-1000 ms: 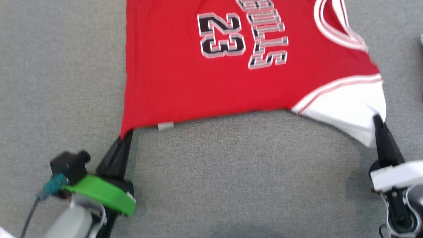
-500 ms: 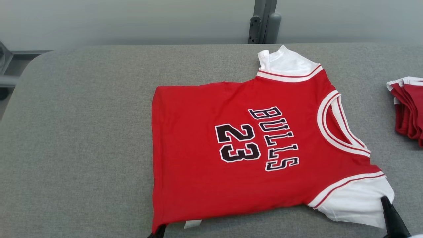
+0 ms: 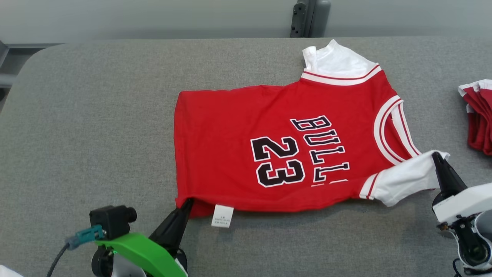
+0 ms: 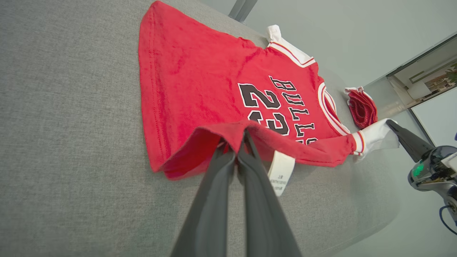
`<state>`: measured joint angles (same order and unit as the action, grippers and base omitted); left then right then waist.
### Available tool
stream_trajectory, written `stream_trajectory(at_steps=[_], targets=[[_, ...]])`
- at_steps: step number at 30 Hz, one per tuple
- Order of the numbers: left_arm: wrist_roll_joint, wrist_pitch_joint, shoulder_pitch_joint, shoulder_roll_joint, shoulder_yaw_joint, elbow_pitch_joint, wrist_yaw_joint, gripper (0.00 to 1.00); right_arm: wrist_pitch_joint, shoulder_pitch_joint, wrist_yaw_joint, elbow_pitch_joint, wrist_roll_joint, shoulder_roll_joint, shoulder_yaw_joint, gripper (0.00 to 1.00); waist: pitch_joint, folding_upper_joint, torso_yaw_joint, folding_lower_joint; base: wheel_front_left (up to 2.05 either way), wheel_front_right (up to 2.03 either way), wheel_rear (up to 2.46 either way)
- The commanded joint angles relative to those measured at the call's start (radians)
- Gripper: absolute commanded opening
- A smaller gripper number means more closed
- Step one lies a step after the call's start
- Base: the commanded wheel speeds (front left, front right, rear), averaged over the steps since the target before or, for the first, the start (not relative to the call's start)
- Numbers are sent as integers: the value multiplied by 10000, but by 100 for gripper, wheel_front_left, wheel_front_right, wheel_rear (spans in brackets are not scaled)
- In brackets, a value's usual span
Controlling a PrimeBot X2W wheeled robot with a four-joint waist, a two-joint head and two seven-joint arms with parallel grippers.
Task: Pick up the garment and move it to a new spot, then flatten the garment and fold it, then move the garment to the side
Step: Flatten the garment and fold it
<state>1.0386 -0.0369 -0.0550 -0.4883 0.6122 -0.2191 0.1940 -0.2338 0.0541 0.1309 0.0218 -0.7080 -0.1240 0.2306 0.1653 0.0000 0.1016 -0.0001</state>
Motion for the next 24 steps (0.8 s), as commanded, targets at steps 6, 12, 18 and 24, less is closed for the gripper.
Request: stream_trajectory(at_steps=[6,12,18,24], targets=[[54,-768,-1425,316,97,944,-54,0,-519,1504,-5,925,739,-216,-95,0,641,0,222,1,0,0,0],[-109,-1209,-2439,646,377,2011,-271,0,-973,2687,-5,1748,1285,-414,-411,40,1065,0,280,1,0,0,0],[-474,-1161,-3171,865,524,3151,-264,100,-731,3632,-5,2379,1689,-509,-405,100,1274,0,310,1,0,0,0],[-530,-951,-3058,789,437,3785,-200,100,-439,3788,-5,2556,1741,-712,-343,100,1084,0,228,1,0,0,0]])
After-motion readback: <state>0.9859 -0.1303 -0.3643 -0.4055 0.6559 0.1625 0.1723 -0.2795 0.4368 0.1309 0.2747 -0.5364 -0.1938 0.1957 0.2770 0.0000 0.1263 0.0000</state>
